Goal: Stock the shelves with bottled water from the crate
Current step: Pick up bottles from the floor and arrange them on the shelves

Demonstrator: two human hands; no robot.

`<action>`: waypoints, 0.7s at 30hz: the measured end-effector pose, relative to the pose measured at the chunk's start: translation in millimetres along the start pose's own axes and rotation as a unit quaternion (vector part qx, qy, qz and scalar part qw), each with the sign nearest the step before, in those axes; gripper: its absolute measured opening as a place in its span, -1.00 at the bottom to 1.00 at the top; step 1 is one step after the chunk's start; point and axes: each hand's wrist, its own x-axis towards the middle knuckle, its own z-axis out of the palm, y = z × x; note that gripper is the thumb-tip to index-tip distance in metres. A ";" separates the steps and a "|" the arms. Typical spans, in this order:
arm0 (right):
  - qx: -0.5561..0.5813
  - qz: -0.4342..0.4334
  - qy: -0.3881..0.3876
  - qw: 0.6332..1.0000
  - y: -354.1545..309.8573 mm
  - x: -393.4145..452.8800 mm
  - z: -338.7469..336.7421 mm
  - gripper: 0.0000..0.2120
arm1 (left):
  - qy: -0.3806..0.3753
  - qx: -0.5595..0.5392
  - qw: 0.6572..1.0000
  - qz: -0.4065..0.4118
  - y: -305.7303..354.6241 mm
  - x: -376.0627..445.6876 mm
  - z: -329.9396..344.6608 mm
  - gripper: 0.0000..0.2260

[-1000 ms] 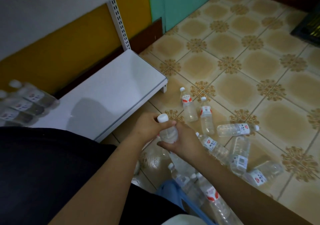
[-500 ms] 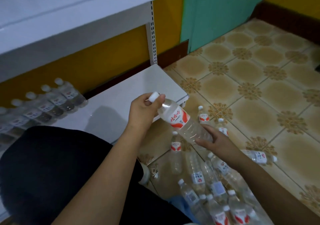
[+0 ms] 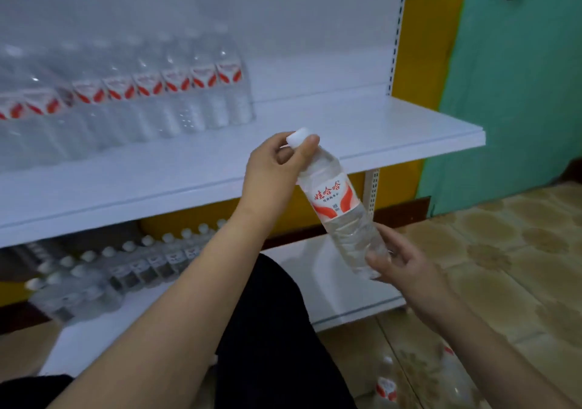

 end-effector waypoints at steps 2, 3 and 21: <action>-0.016 -0.027 -0.021 0.999 -21.8 14.8 20.0 -0.56 | 0.026 -0.010 1.000 -0.001 12.6 3.2 -18.3 -0.75; -0.025 -0.038 -0.033 0.998 -31.6 22.4 31.4 -0.58 | 0.031 -0.017 0.999 -0.010 17.0 5.0 -28.1 -0.75; -0.187 -0.120 -0.183 0.958 -96.0 220.4 284.4 -0.44 | 0.181 0.172 0.966 0.068 44.8 124.7 -284.5 -0.72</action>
